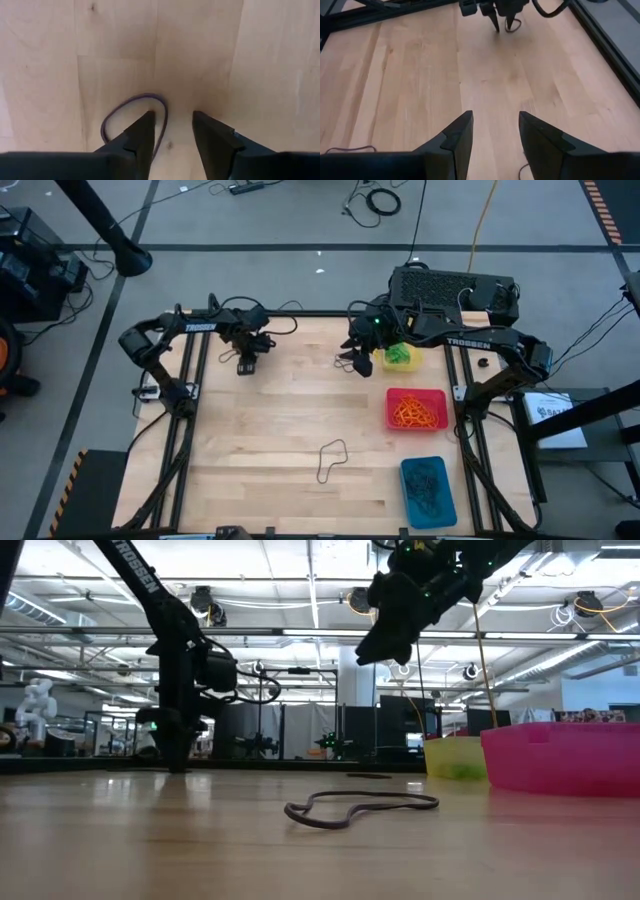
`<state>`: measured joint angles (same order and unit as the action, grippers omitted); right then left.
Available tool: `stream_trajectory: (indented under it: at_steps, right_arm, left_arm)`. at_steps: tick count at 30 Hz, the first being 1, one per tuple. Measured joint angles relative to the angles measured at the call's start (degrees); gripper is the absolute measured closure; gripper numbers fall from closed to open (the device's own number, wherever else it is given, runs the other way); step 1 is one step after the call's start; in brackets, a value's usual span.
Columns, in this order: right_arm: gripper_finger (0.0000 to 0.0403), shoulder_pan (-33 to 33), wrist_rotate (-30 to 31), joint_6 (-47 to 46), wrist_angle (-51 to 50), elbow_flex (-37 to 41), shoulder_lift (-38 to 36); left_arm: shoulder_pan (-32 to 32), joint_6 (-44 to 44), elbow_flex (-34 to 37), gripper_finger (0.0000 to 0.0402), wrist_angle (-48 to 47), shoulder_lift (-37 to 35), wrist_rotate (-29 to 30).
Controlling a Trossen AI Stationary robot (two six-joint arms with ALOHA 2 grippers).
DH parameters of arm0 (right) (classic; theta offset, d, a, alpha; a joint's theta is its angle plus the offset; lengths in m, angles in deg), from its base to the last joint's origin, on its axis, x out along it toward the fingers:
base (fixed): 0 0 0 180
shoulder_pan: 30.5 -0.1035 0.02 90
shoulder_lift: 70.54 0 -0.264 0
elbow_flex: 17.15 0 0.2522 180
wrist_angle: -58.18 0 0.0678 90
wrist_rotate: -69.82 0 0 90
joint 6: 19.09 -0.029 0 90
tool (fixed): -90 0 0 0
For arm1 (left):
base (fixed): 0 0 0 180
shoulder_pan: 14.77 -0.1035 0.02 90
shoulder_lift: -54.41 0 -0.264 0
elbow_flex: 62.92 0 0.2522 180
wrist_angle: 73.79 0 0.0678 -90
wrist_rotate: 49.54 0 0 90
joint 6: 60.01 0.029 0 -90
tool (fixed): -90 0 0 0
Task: Sort rubber bands into baskets
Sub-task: Put the violet rubber band into the blue bin
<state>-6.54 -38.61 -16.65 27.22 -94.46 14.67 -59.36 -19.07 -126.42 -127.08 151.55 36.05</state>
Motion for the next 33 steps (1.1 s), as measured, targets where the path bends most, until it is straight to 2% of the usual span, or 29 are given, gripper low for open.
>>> stream_trajectory:
  at_steps: [3,8,11,16,20,25,29,33]
  right_arm:
    - [0.0250,0.0,0.0,-0.2,-0.6,0.0,0.0]
    - [0.0250,-0.1,0.0,-0.6,-0.5,0.0,0.0]
    - [0.0250,-0.1,0.0,-1.5,-0.5,0.0,0.0]
    - [0.0250,-0.4,-1.1,-3.5,-0.1,0.0,0.0]
    - [0.0250,-1.3,-1.4,-3.1,2.1,0.0,0.0]
    - [0.0250,-2.6,-1.5,-2.2,12.1,0.0,0.8]
    - [0.0250,-4.1,-1.5,-0.6,22.8,-0.1,2.9]
    - [0.0250,-6.0,-3.2,5.3,32.2,0.0,5.9]
  left_arm:
    - [0.0,-0.1,0.0,0.0297,0.0,0.1,-0.1]
    - [0.0,-0.5,0.0,0.0389,1.5,0.3,0.5]
    - [0.0,-2.8,-0.6,0.0393,1.8,0.3,0.6]
    - [0.5,-4.5,-4.1,0.0398,-3.7,-1.5,-2.0]
    - [1.7,-6.5,-6.3,0.0399,-7.9,-6.3,-9.9]
    - [3.8,-14.3,-8.0,0.0400,-6.3,-13.3,-25.8]
    - [6.5,-24.0,-9.0,0.0400,1.1,-18.1,-35.4]
    - [9.8,-34.2,-9.4,0.0401,11.3,-21.7,-37.7]
